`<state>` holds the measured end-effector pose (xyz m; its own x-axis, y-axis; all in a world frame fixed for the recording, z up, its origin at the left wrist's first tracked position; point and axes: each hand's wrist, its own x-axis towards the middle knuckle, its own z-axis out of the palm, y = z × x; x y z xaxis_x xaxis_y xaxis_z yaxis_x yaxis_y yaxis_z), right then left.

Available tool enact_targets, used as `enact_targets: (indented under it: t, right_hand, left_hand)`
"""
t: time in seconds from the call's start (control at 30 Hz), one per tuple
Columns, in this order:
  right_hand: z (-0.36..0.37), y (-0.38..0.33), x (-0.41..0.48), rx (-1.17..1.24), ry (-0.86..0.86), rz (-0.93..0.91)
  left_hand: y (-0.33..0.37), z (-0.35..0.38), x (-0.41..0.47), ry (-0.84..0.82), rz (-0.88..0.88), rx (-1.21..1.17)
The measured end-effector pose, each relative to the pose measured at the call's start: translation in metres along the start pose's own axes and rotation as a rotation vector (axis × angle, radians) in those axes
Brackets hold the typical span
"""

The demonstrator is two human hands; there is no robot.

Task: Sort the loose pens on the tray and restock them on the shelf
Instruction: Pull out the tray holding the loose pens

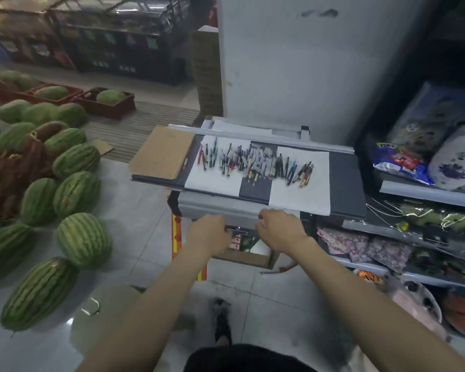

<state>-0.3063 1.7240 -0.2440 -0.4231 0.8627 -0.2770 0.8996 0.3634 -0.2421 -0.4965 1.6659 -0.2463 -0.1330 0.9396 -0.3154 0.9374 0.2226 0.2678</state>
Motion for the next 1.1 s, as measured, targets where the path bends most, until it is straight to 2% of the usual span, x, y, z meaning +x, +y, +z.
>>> enact_targets:
  t: [0.23, 0.43, 0.8, 1.1]
  right_hand:
    - [-0.015, -0.011, 0.068, 0.030, 0.067, 0.047]
    - [-0.014, -0.003, 0.106, 0.013, 0.031, 0.080]
    - [-0.034, 0.053, 0.182, 0.013, 0.005, 0.068]
    - [-0.045, 0.092, 0.218, 0.018, -0.012, 0.081]
  left_hand:
    - [-0.034, -0.025, 0.073, -0.011, 0.065, -0.012]
    - [-0.035, -0.031, 0.123, -0.055, 0.091, -0.009]
    - [0.004, -0.034, 0.216, -0.107, 0.063, 0.072]
    - [0.041, -0.039, 0.258, -0.170, 0.012, 0.066]
